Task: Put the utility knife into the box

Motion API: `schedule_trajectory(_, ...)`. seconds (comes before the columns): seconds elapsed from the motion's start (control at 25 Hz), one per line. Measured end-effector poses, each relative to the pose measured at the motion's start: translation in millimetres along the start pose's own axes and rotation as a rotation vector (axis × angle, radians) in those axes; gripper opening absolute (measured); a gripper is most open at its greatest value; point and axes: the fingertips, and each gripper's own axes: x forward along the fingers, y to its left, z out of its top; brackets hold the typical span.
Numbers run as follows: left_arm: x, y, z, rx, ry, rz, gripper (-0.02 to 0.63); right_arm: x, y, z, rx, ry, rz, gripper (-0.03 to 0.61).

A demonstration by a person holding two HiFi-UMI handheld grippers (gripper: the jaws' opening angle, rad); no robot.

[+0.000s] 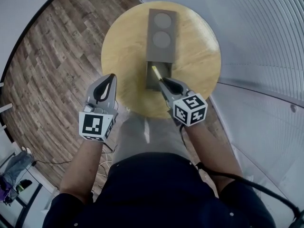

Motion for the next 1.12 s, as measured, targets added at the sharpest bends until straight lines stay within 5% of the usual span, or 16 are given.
schedule_trajectory(0.72,8.8,6.9,-55.0,-0.111,0.054,0.028,0.003,25.2,-22.7,-16.2,-0.009,0.055,-0.003,0.067)
schedule_trajectory(0.84,11.7,6.7,-60.4,-0.113,0.056,0.029,0.003,26.0,-26.3,-19.7,0.003,0.052,-0.003,0.146)
schedule_trajectory(1.12,15.0,-0.5,-48.1,-0.107,0.033,0.018,0.003,18.3,-22.8,-13.4,-0.003,0.051,0.006,0.152)
